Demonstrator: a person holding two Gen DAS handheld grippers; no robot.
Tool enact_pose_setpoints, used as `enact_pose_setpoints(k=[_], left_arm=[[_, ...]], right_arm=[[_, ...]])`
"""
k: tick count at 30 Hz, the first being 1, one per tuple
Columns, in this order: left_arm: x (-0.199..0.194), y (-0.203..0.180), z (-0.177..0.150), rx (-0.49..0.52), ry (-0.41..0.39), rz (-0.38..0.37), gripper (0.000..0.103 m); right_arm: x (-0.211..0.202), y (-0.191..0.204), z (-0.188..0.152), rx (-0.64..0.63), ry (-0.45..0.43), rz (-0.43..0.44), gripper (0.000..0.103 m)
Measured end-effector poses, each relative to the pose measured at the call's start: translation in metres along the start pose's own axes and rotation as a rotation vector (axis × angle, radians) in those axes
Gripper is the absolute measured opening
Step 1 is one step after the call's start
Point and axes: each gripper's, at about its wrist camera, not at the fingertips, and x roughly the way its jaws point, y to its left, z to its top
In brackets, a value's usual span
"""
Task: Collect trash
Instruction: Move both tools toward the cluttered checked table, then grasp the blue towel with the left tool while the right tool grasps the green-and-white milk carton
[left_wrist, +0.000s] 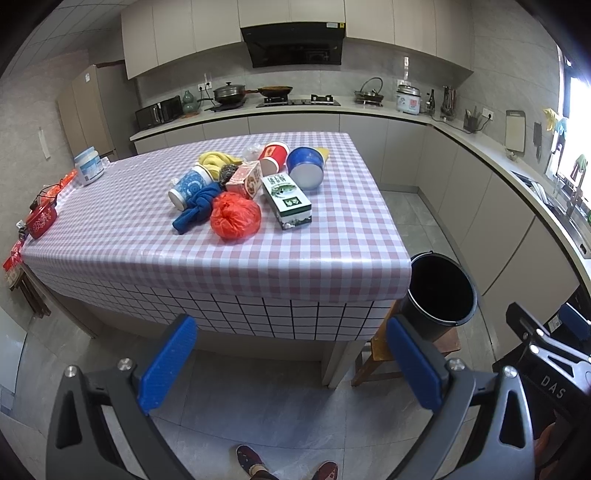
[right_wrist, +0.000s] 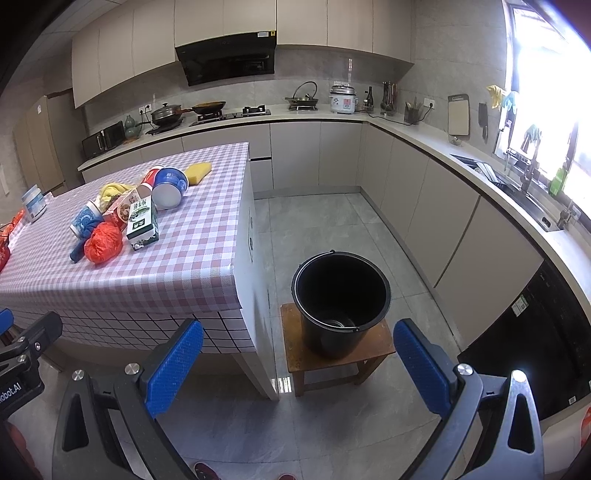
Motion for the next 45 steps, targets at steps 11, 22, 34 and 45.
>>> enact_pose_setpoints(k=[11,22,34,45], left_arm=[[0.002,0.002,0.001,0.000,-0.002,0.005,0.103],[0.006,0.007,0.005,-0.010,0.003,0.011,0.103],[0.027,0.036,0.021,-0.035,0.007,0.030,0.103],[0.100,0.114,0.064,-0.059,0.047,0.031,0.103]], right_arm=[[0.001,0.004,0.003,-0.010,-0.007,0.009,0.103],[0.009,0.011,0.009,-0.026,-0.011,0.024,0.103],[0.028,0.045,0.028,-0.067,-0.029,0.089,0.103],[0.080,0.126,0.061,-0.098,-0.011,0.127,0.103]])
